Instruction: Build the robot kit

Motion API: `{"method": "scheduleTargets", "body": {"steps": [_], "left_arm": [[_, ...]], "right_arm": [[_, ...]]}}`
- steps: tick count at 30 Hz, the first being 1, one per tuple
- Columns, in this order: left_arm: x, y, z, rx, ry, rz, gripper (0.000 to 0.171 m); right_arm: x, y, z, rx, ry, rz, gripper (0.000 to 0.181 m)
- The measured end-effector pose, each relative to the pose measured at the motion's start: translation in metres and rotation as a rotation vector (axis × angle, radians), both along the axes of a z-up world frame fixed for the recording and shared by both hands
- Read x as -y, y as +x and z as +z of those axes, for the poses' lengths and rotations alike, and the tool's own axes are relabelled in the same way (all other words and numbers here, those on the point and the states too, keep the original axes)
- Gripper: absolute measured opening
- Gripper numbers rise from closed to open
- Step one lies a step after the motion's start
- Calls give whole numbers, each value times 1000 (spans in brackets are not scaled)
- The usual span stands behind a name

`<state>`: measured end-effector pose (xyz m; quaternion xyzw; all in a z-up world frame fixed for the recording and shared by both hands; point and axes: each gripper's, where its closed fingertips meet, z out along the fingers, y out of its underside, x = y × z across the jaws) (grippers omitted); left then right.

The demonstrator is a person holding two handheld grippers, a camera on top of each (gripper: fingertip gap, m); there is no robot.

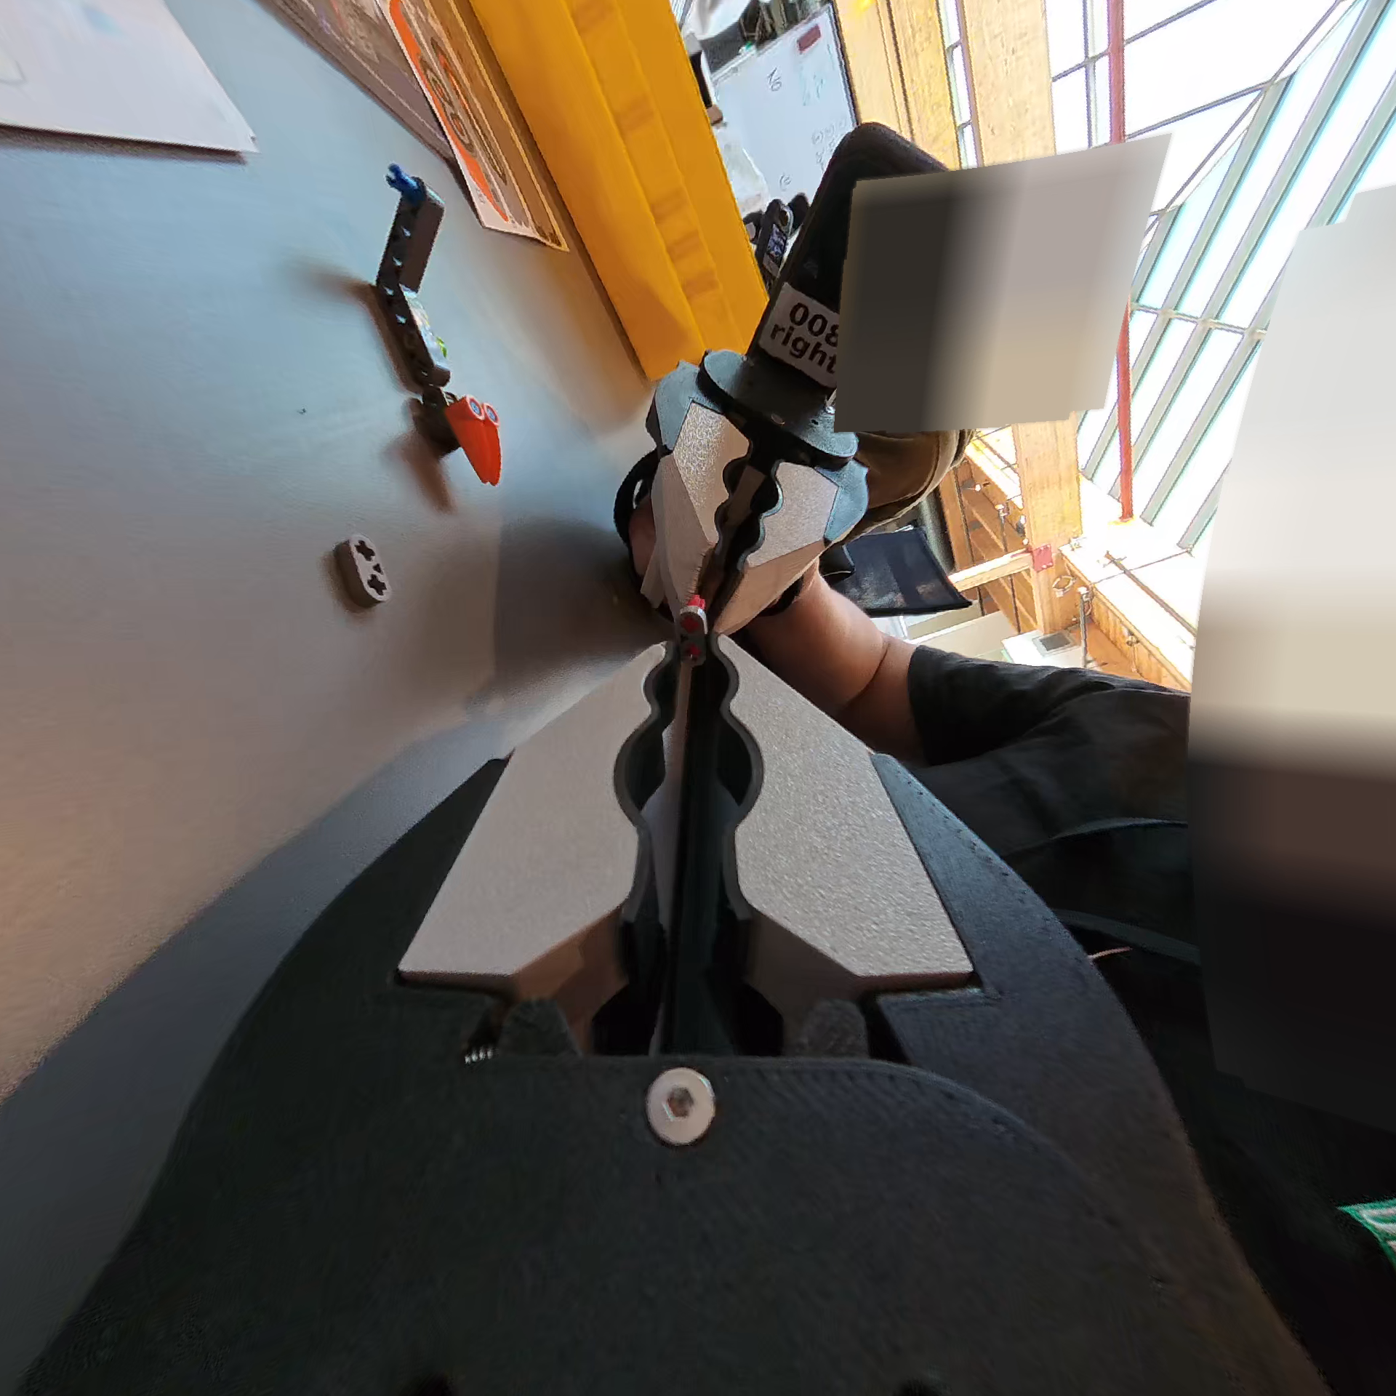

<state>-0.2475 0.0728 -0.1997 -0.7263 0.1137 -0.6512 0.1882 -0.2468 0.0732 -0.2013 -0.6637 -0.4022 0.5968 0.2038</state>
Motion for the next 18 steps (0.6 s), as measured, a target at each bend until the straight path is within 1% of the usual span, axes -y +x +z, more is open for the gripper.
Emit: {"method": "scheduleTargets", "body": {"steps": [5,18], "left_arm": [[-2,0,-3,24,-33,5,5],[-5,-1,-11,11,-62,31,5]], "right_arm": [[-2,0,-3,9,-8,-12,3],[-6,-2,-10,59,12,-55,3]]}}
